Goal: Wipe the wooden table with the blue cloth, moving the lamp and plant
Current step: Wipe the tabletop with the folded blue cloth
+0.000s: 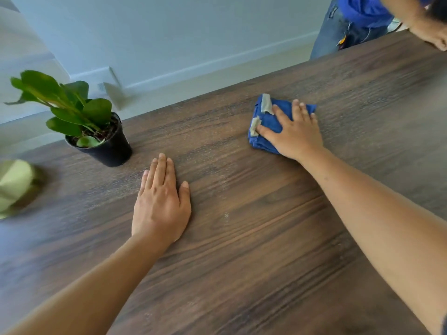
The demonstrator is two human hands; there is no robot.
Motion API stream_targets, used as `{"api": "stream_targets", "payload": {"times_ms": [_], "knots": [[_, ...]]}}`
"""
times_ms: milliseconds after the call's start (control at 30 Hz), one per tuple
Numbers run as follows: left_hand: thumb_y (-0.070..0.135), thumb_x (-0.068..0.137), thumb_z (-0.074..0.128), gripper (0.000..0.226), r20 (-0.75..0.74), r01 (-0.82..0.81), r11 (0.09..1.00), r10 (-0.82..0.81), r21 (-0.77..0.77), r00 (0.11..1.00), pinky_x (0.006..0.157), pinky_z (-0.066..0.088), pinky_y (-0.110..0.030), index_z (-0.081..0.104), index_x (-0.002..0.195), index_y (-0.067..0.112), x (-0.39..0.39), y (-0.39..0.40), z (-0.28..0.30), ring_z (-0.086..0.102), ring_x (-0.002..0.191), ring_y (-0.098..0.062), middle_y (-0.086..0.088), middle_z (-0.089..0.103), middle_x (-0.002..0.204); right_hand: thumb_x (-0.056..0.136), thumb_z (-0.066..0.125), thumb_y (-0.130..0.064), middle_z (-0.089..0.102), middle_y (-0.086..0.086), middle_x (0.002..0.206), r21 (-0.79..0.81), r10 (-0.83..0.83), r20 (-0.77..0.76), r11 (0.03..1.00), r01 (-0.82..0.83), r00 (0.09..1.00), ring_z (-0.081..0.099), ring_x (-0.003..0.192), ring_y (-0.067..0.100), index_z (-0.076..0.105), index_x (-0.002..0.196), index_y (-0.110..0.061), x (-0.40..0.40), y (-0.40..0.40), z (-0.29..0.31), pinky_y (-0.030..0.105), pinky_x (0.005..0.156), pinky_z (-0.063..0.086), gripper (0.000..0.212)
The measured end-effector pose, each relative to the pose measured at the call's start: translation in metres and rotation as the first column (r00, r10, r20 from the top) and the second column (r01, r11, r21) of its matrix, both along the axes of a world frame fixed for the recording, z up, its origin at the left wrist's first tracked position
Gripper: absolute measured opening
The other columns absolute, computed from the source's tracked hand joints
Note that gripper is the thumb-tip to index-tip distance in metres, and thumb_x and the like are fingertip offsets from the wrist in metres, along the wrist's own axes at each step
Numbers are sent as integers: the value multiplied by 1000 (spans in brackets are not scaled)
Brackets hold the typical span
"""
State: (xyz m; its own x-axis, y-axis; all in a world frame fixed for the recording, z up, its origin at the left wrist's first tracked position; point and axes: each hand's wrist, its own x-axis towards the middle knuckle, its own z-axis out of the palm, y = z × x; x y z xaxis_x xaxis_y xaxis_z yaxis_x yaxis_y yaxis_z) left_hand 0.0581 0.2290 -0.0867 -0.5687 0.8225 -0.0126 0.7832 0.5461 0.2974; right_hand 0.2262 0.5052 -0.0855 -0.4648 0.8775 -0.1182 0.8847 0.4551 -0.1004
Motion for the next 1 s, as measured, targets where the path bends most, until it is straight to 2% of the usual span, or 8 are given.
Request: {"api": "stream_targets", "payload": {"times_ms": [133, 300, 433, 533, 633, 733, 833, 1000], "knots": [[45, 103, 21, 67, 4, -11, 1000, 11, 20, 1000, 124, -6, -30, 5, 159, 13, 1, 0, 0, -9, 153, -10, -1, -4, 167, 78, 14, -92, -9, 20, 165, -24, -126, 3, 992, 126, 992, -10, 152, 36, 8, 159, -38, -67, 32, 3, 56, 121, -5, 97], [45, 103, 24, 67, -3, -10, 999, 10, 48, 1000, 123, -7, -27, 8, 160, 13, -1, 1, -2, -8, 152, -9, 0, -1, 167, 87, 17, -84, -8, 21, 165, -49, 128, -51, 990, -131, 990, -10, 152, 36, 9, 158, -42, -168, 5, 4, 58, 119, -6, 83], [45, 103, 24, 67, 8, 2, 999, -2, 39, 1000, 123, -7, -27, 8, 160, 13, -2, -1, -2, -8, 152, -9, 0, -2, 167, 99, 18, -67, -3, 9, 167, -17, 331, -124, 942, -336, 935, -5, 154, 25, 12, 157, -41, -123, -11, -8, 50, 123, -2, 64], [46, 103, 21, 67, 19, 7, 999, -8, 44, 1000, 123, -7, -28, 6, 160, 14, -1, -2, 2, -10, 152, -8, 1, -4, 167, 103, 17, -56, -1, 7, 168, -16, 145, -108, 989, -147, 984, -3, 154, 24, 13, 159, -33, -109, 30, -5, 50, 123, -2, 61], [46, 103, 21, 66, 26, -7, 998, 5, 60, 1000, 123, -8, -27, 5, 159, 15, -1, -2, 1, -11, 152, -8, 1, -5, 167, 105, 18, -48, 1, 9, 168, -31, 10, -108, 999, -13, 994, -1, 154, 27, 13, 160, -25, -149, 51, 2, 52, 123, -1, 60], [45, 103, 23, 66, 16, -2, 999, 1, 48, 1000, 123, -8, -27, 6, 160, 14, -2, -2, -1, -9, 152, -9, 1, -3, 167, 105, 18, -46, 7, 7, 167, 12, 280, -143, 960, -281, 949, 5, 154, 26, 15, 160, -24, -167, -3, 3, 51, 122, 3, 59], [45, 103, 22, 67, 13, 1, 999, -1, 37, 1000, 121, -9, -26, 6, 160, 13, 1, -3, 2, -9, 152, -10, 0, -3, 167, 106, 17, -47, 5, 0, 168, 55, 508, -151, 861, -506, 848, 2, 154, 19, 16, 159, -27, -118, -65, -6, 47, 124, 3, 56], [44, 104, 20, 66, 16, 7, 999, -7, 39, 1000, 121, -10, -26, 4, 159, 12, 1, -2, 4, -9, 152, -10, -1, -4, 167, 107, 21, -42, 6, 3, 168, 58, 279, -115, 960, -274, 953, 4, 154, 22, 13, 159, -22, -90, -14, -1, 51, 123, 7, 57]]}}
